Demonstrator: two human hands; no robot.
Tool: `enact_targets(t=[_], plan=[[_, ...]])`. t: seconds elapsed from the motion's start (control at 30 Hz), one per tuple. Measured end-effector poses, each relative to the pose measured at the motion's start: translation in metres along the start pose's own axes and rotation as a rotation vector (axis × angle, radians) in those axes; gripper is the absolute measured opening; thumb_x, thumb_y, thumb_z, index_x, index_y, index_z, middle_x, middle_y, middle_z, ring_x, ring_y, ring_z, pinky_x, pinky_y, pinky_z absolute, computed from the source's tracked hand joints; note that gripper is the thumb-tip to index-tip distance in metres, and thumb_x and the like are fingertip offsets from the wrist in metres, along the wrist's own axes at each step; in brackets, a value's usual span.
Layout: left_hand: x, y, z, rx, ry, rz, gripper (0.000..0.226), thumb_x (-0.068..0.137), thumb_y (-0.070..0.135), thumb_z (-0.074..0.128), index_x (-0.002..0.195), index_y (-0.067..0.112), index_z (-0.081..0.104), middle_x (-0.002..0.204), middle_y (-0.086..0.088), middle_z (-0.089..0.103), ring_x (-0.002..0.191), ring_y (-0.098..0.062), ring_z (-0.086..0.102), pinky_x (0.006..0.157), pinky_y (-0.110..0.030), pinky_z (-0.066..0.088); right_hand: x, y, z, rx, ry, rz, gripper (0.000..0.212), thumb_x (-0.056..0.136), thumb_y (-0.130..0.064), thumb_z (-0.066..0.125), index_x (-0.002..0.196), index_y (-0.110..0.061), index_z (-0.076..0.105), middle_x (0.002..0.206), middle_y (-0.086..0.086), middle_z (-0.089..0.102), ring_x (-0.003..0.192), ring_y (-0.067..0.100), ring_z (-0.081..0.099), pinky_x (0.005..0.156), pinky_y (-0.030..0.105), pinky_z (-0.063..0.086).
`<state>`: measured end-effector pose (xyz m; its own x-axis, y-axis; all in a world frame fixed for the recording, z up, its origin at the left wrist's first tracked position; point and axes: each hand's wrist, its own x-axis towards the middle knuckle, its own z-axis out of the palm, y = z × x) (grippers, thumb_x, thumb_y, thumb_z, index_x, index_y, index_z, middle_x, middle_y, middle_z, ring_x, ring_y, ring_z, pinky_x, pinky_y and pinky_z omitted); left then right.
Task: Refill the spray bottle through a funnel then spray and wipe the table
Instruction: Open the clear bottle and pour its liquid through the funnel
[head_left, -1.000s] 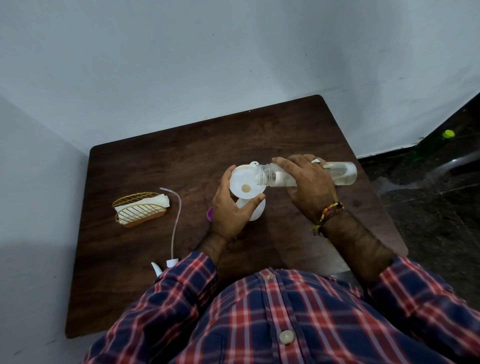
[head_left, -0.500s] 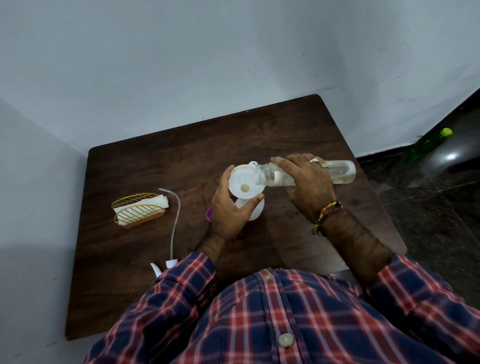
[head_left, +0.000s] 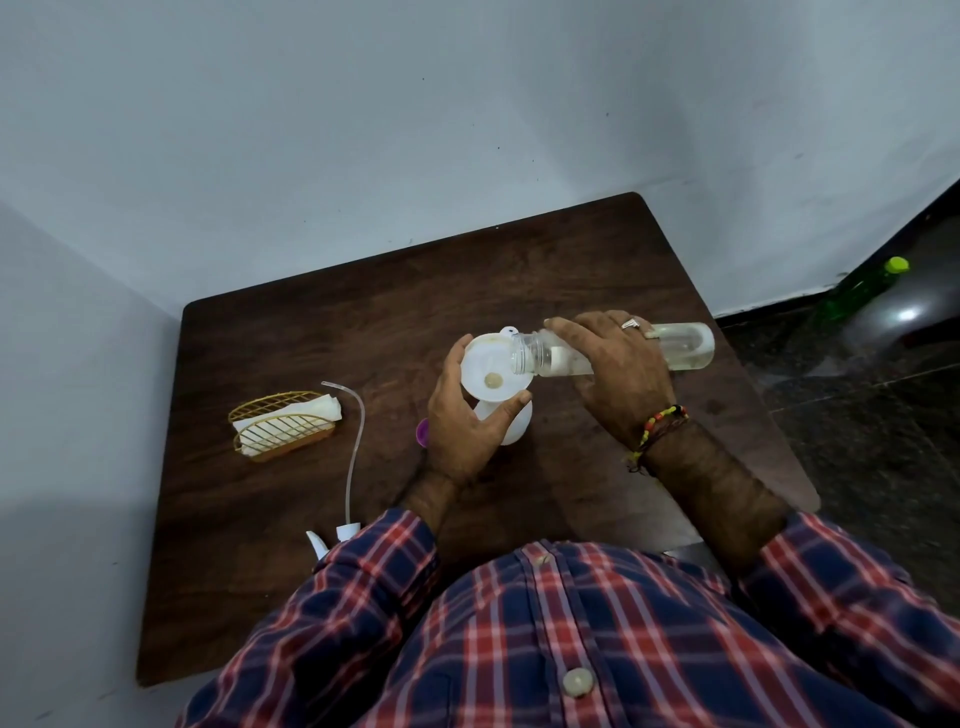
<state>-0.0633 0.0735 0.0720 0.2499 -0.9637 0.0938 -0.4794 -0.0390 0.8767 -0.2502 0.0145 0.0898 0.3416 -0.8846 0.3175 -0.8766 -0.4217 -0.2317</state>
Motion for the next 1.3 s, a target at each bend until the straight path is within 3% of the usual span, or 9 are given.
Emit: enact_targets(t=[0.1,0.27,0.37,0.57,0.67,0.93,1.3], plan=[[-0.0004,0.0003,0.0001,0.006,0.002,0.001,0.087,0.074,0.029,0.085,0.145,0.011,0.038,0.142,0.001,0.051,0.124,-0.001,0.044,0.101,-0.007,0.038,-0.0004,0.0002,-0.0007,0.001,0.001,-0.001,0.063,0.072,-0.01,0.074,0.131,-0.024,0.059,0.114,0.002,0.066,0.107,0.028,0.059,0.094,0.048,0.045],[-0.0006,0.0006,-0.0011,-0.007,-0.005,0.0,0.088,0.073,0.028,0.085,0.145,0.01,0.038,0.137,0.011,0.047,0.124,0.002,0.043,0.101,-0.007,0.038,-0.0002,0.0,0.0002,0.003,-0.002,-0.004,0.063,0.072,-0.009,0.074,0.131,-0.025,0.059,0.114,0.0,0.065,0.107,0.027,0.059,0.094,0.048,0.045],[-0.0004,0.0,-0.0018,-0.002,-0.018,-0.001,0.089,0.073,0.032,0.085,0.146,0.012,0.038,0.14,0.008,0.048,0.124,0.003,0.043,0.102,-0.009,0.038,-0.0002,0.0003,0.0002,0.006,0.005,-0.003,0.063,0.072,-0.009,0.074,0.131,-0.025,0.059,0.113,0.0,0.066,0.106,0.027,0.059,0.094,0.048,0.046],[0.0,0.0005,-0.0023,0.0,-0.016,-0.001,0.09,0.073,0.035,0.085,0.146,0.013,0.037,0.142,0.004,0.049,0.127,-0.004,0.046,0.106,-0.026,0.044,0.0,0.0007,0.0021,-0.002,0.014,-0.014,0.066,0.069,-0.008,0.077,0.13,-0.026,0.058,0.112,-0.001,0.065,0.104,0.027,0.06,0.092,0.048,0.047],[0.0,0.0008,-0.0028,-0.004,-0.017,-0.006,0.09,0.073,0.034,0.084,0.146,0.013,0.037,0.142,0.005,0.048,0.127,-0.003,0.045,0.106,-0.024,0.043,0.0006,0.0002,0.0018,-0.002,0.01,-0.018,0.067,0.069,-0.008,0.077,0.13,-0.025,0.058,0.113,0.0,0.065,0.105,0.027,0.059,0.093,0.048,0.047],[0.0002,0.0002,-0.0021,0.001,-0.016,-0.01,0.089,0.073,0.033,0.084,0.146,0.013,0.037,0.138,0.013,0.046,0.124,0.003,0.043,0.099,-0.004,0.036,0.0003,-0.0003,0.0017,-0.001,0.031,-0.022,0.064,0.069,-0.007,0.077,0.129,-0.023,0.06,0.112,0.002,0.066,0.104,0.028,0.06,0.092,0.049,0.047],[-0.0007,0.0013,-0.0027,0.005,-0.007,-0.011,0.089,0.073,0.032,0.085,0.146,0.014,0.037,0.142,0.007,0.047,0.126,0.0,0.043,0.105,-0.021,0.042,0.0008,0.0003,0.0019,0.014,0.033,-0.015,0.061,0.072,-0.008,0.075,0.129,-0.023,0.06,0.114,0.002,0.066,0.107,0.029,0.06,0.095,0.05,0.046]])
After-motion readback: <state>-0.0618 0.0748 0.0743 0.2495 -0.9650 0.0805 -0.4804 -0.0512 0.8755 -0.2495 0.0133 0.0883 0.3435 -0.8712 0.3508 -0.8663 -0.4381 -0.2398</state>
